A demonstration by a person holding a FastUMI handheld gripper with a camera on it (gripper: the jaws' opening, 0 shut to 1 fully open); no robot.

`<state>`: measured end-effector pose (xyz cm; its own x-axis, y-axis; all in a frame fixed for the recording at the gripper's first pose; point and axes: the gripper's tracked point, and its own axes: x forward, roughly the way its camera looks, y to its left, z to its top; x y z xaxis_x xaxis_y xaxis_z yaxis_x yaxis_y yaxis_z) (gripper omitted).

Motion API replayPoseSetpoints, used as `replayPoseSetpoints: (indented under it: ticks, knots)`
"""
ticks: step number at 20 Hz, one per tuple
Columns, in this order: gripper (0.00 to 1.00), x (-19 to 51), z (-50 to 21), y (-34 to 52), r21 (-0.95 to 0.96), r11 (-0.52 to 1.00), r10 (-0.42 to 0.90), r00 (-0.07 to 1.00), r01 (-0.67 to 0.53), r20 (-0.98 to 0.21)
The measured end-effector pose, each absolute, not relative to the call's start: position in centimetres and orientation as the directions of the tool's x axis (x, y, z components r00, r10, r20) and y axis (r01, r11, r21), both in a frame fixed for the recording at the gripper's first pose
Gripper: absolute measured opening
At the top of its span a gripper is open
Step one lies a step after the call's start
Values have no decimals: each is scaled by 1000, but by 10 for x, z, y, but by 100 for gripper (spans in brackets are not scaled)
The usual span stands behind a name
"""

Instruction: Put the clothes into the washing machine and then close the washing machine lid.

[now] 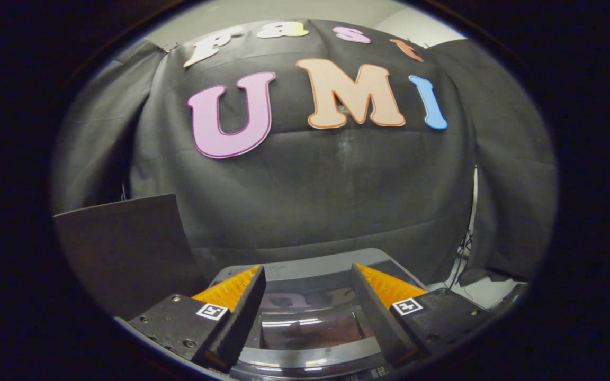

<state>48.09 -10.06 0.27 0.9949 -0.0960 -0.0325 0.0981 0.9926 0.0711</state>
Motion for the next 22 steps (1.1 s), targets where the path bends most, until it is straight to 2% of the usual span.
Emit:
replayPoseSetpoints:
  ticks: [6,10,14,18,22]
  knots:
    - [97,453,0,-115,31,989,-140,987,143,-77]
    - [97,428,-2,-104,-43,991,-128,986,124,-102]
    - [97,405,2,-89,-23,993,-118,989,116,-84]
    - [97,382,0,-72,4,998,-54,994,55,-94]
    - [97,354,-6,-93,-83,984,-167,980,158,-110]
